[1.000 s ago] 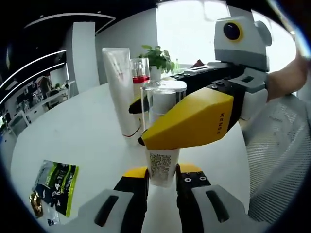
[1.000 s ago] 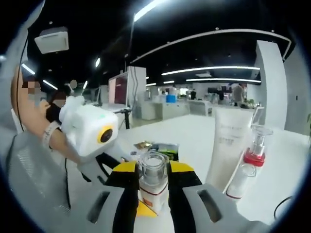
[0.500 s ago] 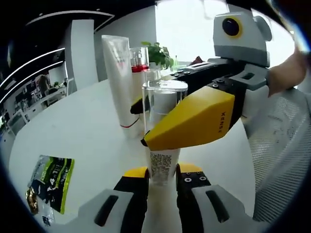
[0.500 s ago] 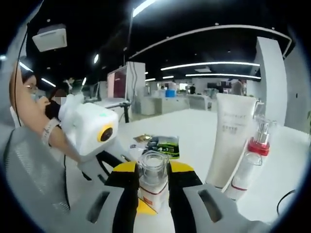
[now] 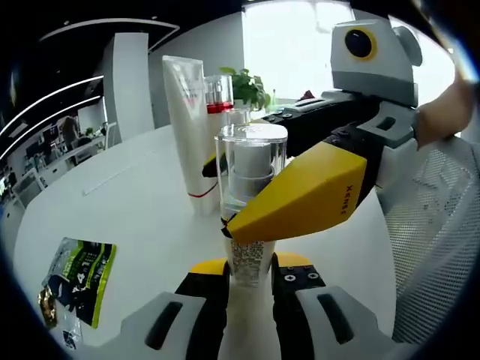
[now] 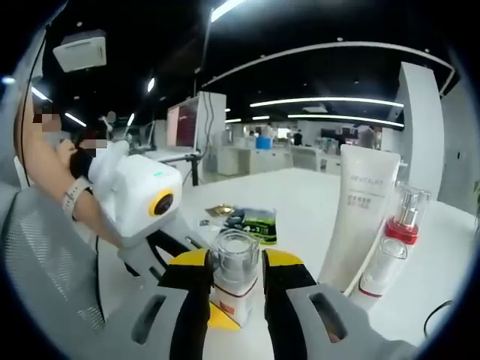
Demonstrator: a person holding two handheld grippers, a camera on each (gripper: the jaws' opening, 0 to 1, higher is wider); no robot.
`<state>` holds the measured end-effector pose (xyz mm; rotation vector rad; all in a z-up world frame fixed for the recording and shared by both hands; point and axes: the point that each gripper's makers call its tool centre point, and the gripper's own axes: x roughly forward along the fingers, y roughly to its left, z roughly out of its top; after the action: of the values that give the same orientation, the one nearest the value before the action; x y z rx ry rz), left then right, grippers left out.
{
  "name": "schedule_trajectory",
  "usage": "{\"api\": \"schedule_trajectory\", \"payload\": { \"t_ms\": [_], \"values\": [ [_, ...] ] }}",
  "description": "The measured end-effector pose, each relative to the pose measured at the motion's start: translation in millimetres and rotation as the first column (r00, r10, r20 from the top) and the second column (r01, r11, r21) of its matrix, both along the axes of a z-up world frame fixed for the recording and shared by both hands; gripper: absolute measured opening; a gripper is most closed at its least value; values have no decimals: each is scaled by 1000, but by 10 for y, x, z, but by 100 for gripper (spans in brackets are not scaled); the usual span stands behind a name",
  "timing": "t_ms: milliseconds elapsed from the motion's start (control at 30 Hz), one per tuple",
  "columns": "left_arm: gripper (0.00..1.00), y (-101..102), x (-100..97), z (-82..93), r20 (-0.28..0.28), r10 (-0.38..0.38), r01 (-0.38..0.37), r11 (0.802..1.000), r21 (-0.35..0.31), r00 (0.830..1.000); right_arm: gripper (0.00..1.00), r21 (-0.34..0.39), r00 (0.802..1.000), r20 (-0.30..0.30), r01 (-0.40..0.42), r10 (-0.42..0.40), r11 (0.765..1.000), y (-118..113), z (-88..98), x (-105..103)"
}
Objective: Arrange the skincare products in the storage area until every visible bottle or jar stands upright without overlapping.
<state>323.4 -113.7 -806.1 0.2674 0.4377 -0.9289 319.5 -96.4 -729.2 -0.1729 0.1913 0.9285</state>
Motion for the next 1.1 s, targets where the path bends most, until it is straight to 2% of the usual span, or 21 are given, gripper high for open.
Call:
{"api": "schedule_trajectory", "payload": {
  "t_ms": [600, 800, 900, 1100],
  "values": [
    [23, 8, -22, 31, 23, -10, 10, 1000, 0, 1000, 28, 1, 1000, -18, -4, 4, 1000, -5, -31, 5],
    [27, 57, -12, 84, 37, 6, -6, 1000, -1, 999, 30, -27, 1000, -22, -14, 13, 1000, -64, -31, -24],
    [27, 94, -17, 103, 20, 30, -29, 999, -16, 999, 30, -30, 999, -26, -21, 21, 999, -99, -9, -52],
    [26, 172, -33, 125, 24, 61, -61, 998, 0, 998, 28, -60, 997, -39, -67, 65, 996, -188, 11, -175]
  ]
}}
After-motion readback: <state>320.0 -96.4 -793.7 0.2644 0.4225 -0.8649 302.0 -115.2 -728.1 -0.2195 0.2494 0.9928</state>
